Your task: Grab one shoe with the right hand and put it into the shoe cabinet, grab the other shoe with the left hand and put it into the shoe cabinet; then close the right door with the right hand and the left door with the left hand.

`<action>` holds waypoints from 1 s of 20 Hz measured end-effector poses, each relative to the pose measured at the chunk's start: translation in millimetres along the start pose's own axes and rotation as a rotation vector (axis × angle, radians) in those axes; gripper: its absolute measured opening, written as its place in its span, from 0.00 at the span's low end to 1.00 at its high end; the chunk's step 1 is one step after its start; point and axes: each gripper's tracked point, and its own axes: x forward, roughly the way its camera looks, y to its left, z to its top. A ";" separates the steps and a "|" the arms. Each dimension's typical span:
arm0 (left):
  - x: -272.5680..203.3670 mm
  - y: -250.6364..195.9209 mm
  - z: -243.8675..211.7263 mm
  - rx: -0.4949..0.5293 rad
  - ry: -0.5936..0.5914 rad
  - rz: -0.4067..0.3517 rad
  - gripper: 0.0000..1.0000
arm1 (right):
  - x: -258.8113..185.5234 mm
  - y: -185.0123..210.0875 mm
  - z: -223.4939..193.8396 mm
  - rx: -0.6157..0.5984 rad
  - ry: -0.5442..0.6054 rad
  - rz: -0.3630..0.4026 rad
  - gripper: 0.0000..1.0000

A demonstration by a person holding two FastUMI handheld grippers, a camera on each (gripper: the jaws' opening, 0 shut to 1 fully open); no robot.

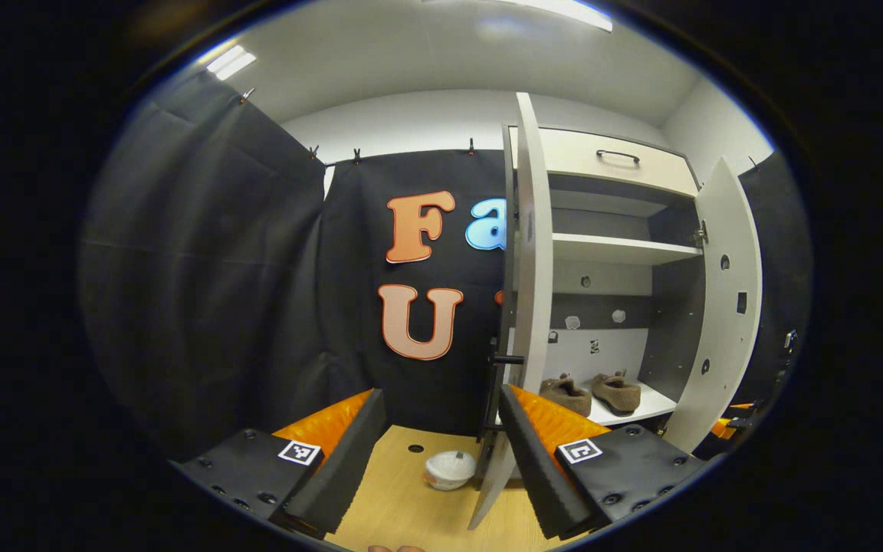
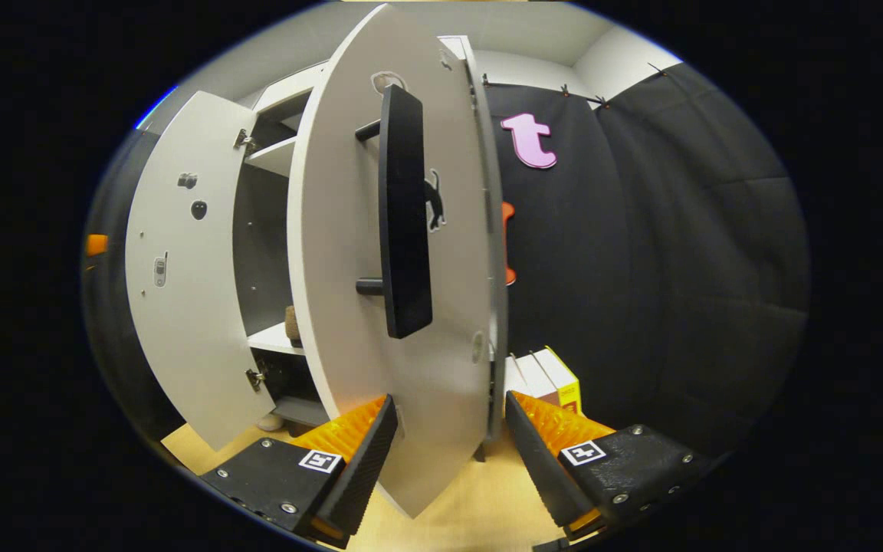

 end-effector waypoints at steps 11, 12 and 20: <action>26.6 50.3 -21.9 -0.007 0.034 -0.008 0.96 | 70.5 70.9 5.3 0.009 -0.005 -0.010 0.90; 29.8 54.9 -25.3 -0.009 0.039 -0.006 0.96 | 74.1 71.3 6.0 0.004 -0.008 -0.015 0.91; 57.4 75.8 -71.4 -0.034 0.109 -0.011 0.94 | 87.8 71.7 9.3 0.003 -0.014 -0.055 0.90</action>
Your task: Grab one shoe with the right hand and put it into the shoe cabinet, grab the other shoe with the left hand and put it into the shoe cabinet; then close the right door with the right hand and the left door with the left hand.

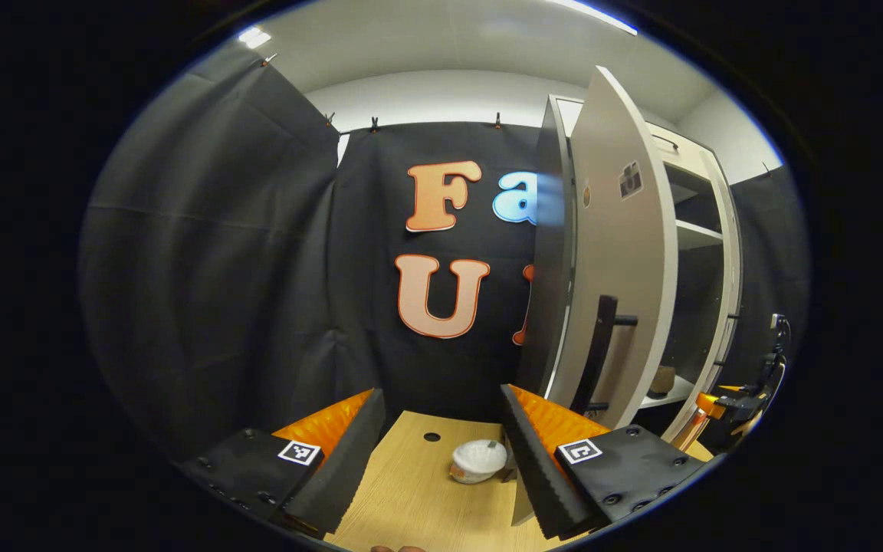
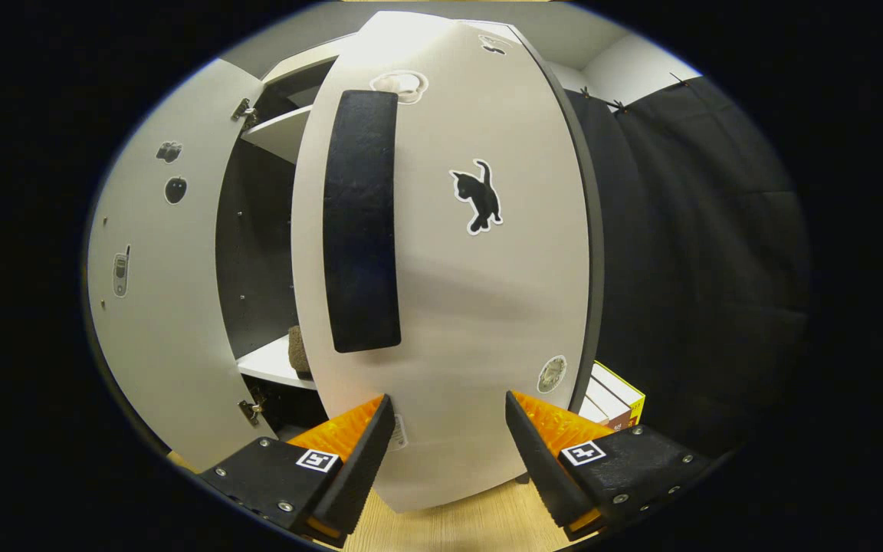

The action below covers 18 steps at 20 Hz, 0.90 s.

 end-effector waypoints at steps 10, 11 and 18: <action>34.8 -33.8 -78.5 -0.047 0.111 -0.113 0.97 | 11.7 4.1 -0.8 0.019 0.001 -0.059 0.90; 35.1 -40.1 -84.0 -0.041 0.113 -0.132 0.98 | 12.5 4.4 -1.3 0.019 0.000 -0.065 0.90; 43.1 -81.8 -116.0 -0.039 0.143 -0.240 0.99 | 16.7 6.0 -5.6 0.008 0.002 -0.107 0.90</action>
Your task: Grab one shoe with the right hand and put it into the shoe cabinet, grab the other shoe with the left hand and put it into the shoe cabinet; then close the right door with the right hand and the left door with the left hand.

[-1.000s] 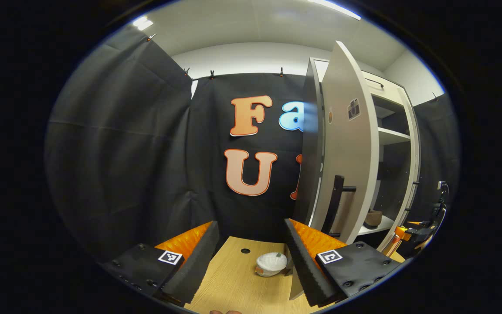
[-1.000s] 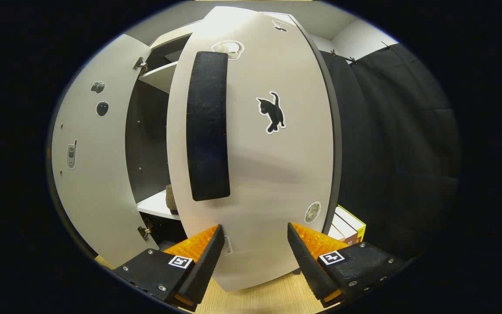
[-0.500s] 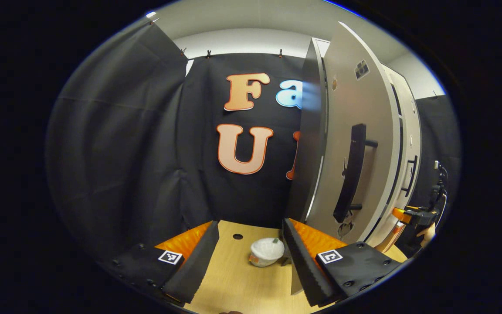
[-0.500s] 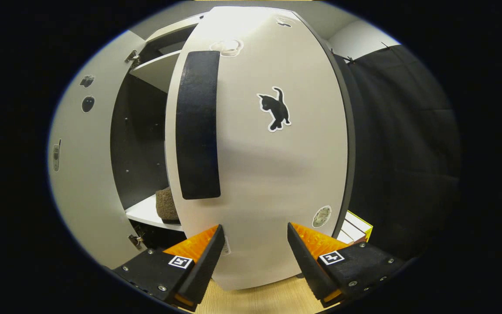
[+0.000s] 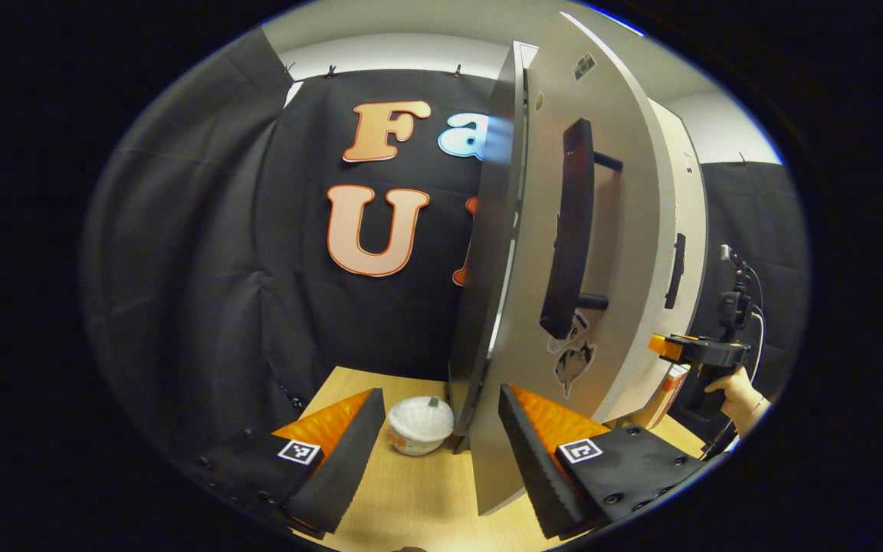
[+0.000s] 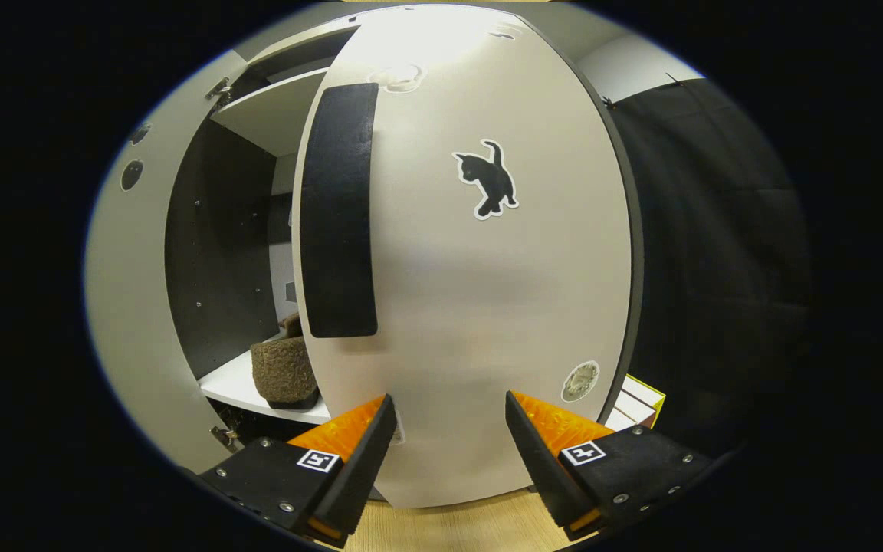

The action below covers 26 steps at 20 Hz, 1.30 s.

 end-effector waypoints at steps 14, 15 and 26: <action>9.6 -32.8 -24.6 -0.014 0.047 -0.091 0.96 | -76.3 3.6 26.4 -0.062 -0.036 0.024 0.90; 9.0 -39.4 -25.1 -0.001 0.048 -0.101 0.96 | -86.0 1.9 30.5 -0.072 -0.048 0.025 0.90; 28.7 -105.1 -24.0 0.058 0.038 -0.149 0.96 | -138.6 -40.0 51.0 -0.148 -0.093 0.024 0.90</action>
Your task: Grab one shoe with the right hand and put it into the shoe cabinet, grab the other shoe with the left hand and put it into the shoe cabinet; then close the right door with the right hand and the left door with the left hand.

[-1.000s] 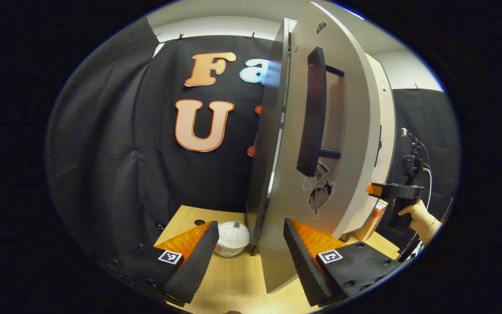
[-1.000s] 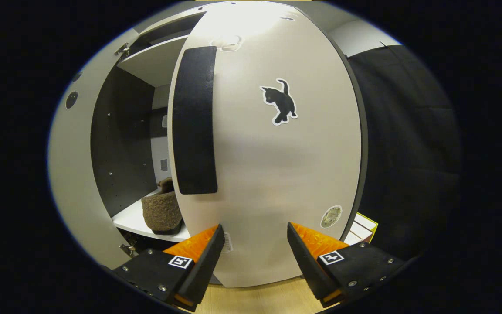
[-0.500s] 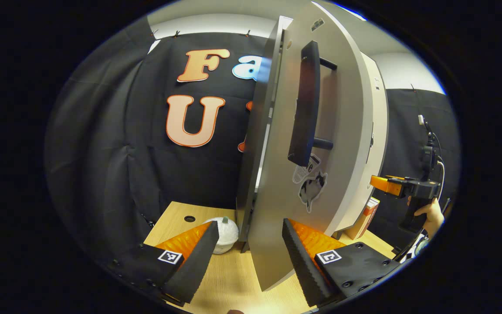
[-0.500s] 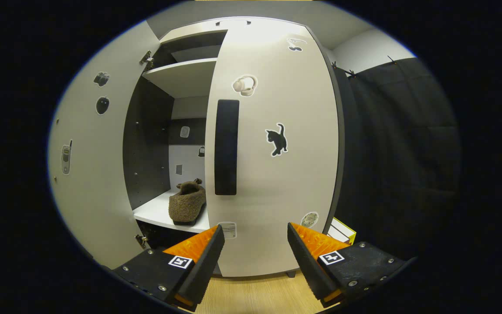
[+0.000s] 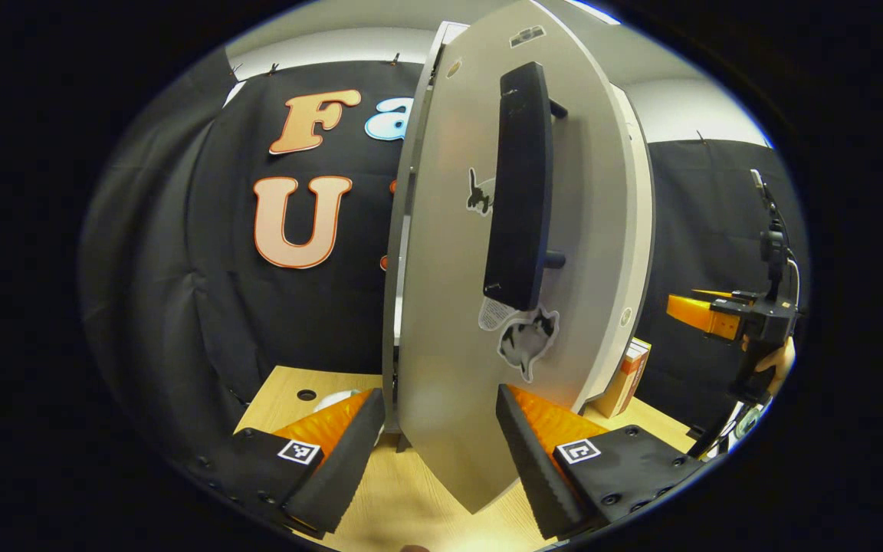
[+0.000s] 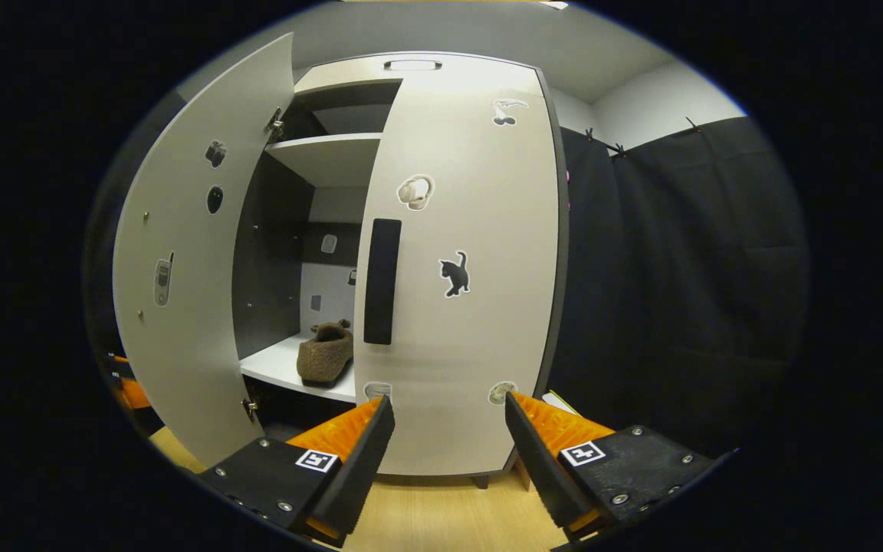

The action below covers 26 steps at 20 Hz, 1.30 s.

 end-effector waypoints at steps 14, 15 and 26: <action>76.1 -60.6 1.9 0.005 0.000 0.063 0.99 | 19.5 -58.3 -3.9 -0.043 -0.015 0.055 0.89; 84.6 -62.0 2.8 0.028 0.001 0.079 1.00 | 20.6 -62.4 -5.2 -0.043 -0.014 0.060 0.89; 128.7 -76.4 3.1 0.041 -0.018 0.160 0.97 | 20.8 -98.0 -16.9 -0.016 -0.012 0.069 0.89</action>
